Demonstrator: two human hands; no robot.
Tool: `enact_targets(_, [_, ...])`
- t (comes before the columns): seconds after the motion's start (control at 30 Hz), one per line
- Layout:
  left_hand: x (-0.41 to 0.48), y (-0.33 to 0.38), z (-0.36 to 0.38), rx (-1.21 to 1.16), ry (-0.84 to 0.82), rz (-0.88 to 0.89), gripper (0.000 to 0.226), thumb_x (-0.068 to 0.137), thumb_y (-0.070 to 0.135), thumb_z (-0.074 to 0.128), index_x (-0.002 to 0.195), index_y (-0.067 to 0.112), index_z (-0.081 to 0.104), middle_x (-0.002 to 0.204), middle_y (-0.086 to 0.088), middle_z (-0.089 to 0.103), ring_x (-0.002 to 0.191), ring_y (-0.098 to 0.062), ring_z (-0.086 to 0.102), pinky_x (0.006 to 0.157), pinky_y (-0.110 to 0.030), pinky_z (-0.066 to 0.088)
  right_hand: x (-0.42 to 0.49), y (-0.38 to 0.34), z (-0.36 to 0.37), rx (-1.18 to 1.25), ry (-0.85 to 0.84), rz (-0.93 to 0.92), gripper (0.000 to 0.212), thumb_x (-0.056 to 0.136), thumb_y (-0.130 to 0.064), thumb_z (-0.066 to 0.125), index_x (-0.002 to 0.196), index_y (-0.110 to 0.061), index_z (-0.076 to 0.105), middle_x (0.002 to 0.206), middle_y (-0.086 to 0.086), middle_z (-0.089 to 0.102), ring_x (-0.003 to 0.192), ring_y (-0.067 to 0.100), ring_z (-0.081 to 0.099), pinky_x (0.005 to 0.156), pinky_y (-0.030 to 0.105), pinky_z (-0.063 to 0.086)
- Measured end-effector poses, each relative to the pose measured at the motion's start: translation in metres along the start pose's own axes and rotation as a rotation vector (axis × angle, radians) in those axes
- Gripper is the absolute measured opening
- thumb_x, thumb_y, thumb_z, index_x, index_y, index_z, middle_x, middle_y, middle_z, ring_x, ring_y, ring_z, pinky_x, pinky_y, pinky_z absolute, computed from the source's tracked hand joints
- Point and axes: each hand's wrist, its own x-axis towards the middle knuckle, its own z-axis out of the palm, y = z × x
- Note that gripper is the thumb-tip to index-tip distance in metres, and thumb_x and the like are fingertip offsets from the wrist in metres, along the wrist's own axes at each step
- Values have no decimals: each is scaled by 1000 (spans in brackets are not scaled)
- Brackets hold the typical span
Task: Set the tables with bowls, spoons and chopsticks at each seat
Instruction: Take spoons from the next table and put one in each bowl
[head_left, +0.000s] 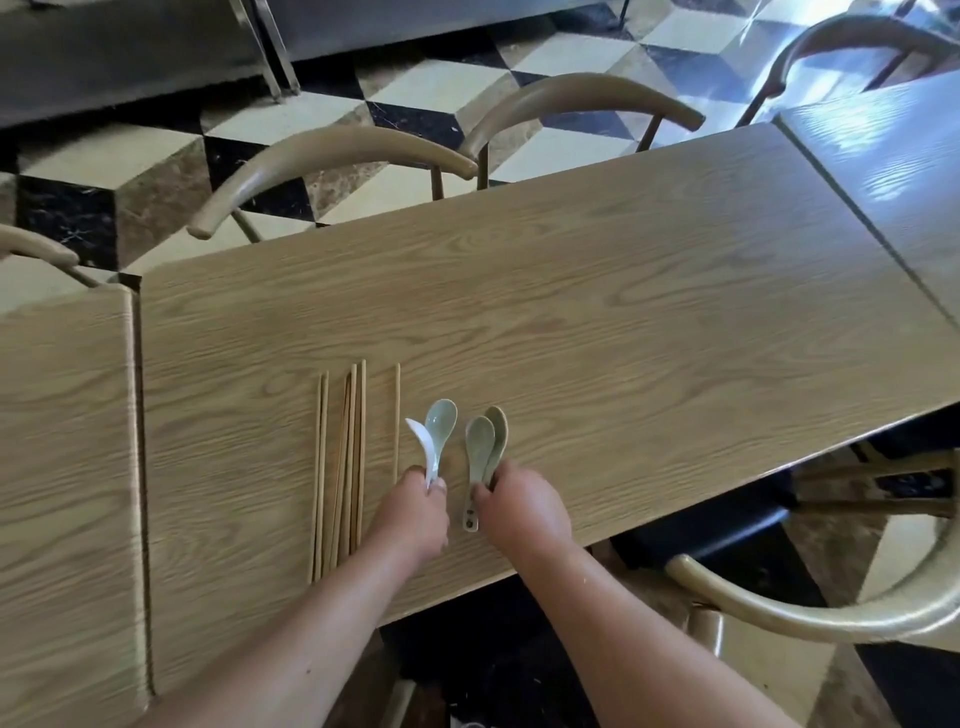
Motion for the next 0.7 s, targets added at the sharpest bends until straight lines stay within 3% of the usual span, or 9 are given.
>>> enact_targets(0.1, [-5, -5, -11, -15, 11, -6, 23, 114, 31, 42, 102, 18, 57, 73, -6, 59, 52, -20, 54, 51, -28, 47, 4, -12, 4, -83, 44, 29, 24, 100, -43, 65, 97, -22, 53, 74, -9, 56, 71, 22, 58, 58, 32, 40])
enact_targets(0.2, [-9, -13, -24, -87, 15, -25, 25, 116, 28, 41, 104, 13, 58, 74, -7, 56, 51, -16, 50, 42, -23, 44, 6, -20, 12, -129, 24, 59, 16, 99, -33, 61, 94, -20, 53, 72, -7, 53, 70, 23, 56, 64, 33, 44])
enact_targets(0.4, [-22, -41, -62, -209, -12, -10, 34, 115, 32, 42, 90, 13, 55, 70, -4, 56, 50, -14, 52, 51, -28, 46, -14, -36, 25, 41, -52, 9, 25, 108, -33, 42, 93, -19, 55, 82, -2, 59, 67, 11, 53, 68, 35, 45])
enact_targets(0.57, [-38, -80, -114, -484, 35, -6, 32, 116, 26, 43, 96, 8, 61, 65, -1, 62, 57, -17, 58, 55, -32, 49, -65, -97, 54, 318, -206, -78, 24, 113, -27, 41, 115, -16, 62, 105, 12, 74, 88, 28, 74, 81, 49, 66])
enact_targets(0.7, [-60, -122, -183, -591, 90, 26, 31, 116, 25, 43, 108, 7, 67, 53, 8, 61, 54, -15, 56, 57, -36, 49, -115, -171, 94, 556, -346, -104, 24, 114, -26, 45, 111, -17, 67, 86, 7, 77, 62, 16, 69, 60, 36, 61])
